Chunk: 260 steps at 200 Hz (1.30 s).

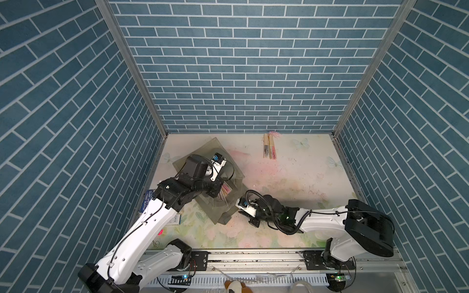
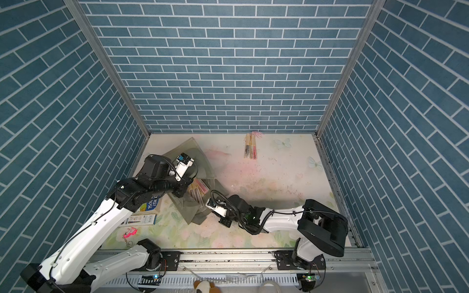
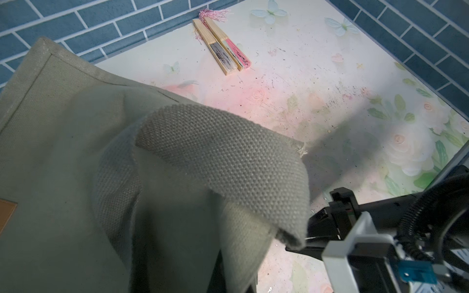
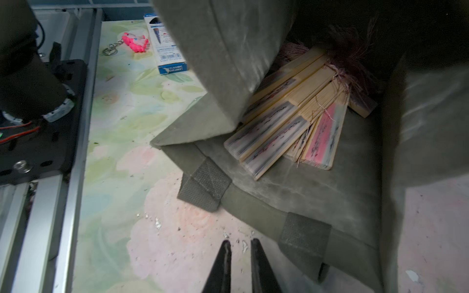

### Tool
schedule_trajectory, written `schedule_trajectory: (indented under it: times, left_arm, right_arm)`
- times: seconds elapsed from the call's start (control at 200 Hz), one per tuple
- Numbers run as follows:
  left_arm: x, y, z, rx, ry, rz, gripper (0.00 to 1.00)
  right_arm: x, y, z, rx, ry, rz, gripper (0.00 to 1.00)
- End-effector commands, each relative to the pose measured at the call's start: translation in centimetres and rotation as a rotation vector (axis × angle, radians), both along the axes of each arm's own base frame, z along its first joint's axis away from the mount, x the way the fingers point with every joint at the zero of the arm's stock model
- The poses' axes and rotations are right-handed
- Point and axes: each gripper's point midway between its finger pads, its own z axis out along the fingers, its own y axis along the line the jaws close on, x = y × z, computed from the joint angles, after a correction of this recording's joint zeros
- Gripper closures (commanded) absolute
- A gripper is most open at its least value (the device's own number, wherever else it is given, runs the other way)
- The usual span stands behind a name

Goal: Take out the folding fans from the tote bags
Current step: Pick up the folding fan from the canvas bag.

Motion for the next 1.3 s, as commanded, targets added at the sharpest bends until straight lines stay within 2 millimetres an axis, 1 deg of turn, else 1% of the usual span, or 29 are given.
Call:
schedule_trajectory:
  times: [0.0, 0.04, 0.16, 0.355, 0.505, 0.605, 0.695, 0.775, 0.845, 0.885, 0.96, 1.045, 1.145, 1.295]
  left_arm:
    - [-0.2, -0.4, 1.7, -0.034, -0.028, -0.027, 1.0]
    - [-0.1, -0.3, 1.8, -0.031, -0.03, -0.019, 1.0]
    - [-0.1, -0.3, 2.5, -0.034, -0.039, -0.02, 1.0]
    - [-0.3, 0.1, 3.7, -0.022, -0.062, -0.023, 1.0]
    - [-0.3, 0.1, 4.1, -0.019, -0.066, -0.023, 1.0]
    - [-0.3, 0.3, 4.4, -0.016, -0.073, -0.019, 1.0]
    - [-0.3, 0.3, 4.7, -0.017, -0.08, -0.019, 1.0]
    - [-0.3, 0.4, 4.8, -0.014, -0.083, -0.017, 1.0]
    - [-0.3, 0.4, 4.7, -0.012, -0.084, -0.017, 1.0]
    - [-0.2, 0.4, 4.7, -0.011, -0.083, -0.016, 1.0]
    - [0.0, 0.3, 4.6, -0.012, -0.086, -0.013, 1.0]
    - [0.1, 0.3, 4.4, -0.009, -0.084, -0.009, 1.0]
    - [0.2, 0.2, 4.4, -0.01, -0.086, -0.01, 1.0]
    - [0.4, 0.2, 4.5, -0.01, -0.087, -0.008, 1.0]
  right_arm:
    - [1.7, 1.4, 2.7, 0.108, -0.101, -0.036, 0.83]
    - [1.8, 1.8, 2.7, 0.117, -0.106, -0.035, 0.83]
    - [2.3, 3.0, 0.9, 0.033, -0.079, -0.024, 0.84]
    - [3.2, 4.2, 0.1, 0.027, -0.08, -0.046, 0.84]
    - [4.5, 4.4, -1.2, -0.007, -0.049, -0.087, 0.84]
    - [5.3, 4.6, -1.6, -0.025, -0.03, -0.113, 0.85]
    - [6.6, 4.5, -1.7, -0.039, -0.016, -0.172, 0.85]
    - [7.7, 4.4, -1.9, -0.032, 0.063, -0.23, 0.81]
    - [8.1, 4.7, -2.1, -0.041, 0.158, -0.276, 0.8]
    - [8.0, 5.1, -2.3, -0.05, 0.218, -0.285, 0.79]
    - [7.1, 6.2, -2.8, -0.056, 0.341, -0.277, 0.76]
    - [7.0, 6.6, -3.2, -0.048, 0.441, -0.328, 0.74]
    - [7.1, 7.0, -3.4, -0.02, 0.511, -0.369, 0.73]
    - [7.4, 7.3, -4.9, -0.05, 0.565, -0.419, 0.7]
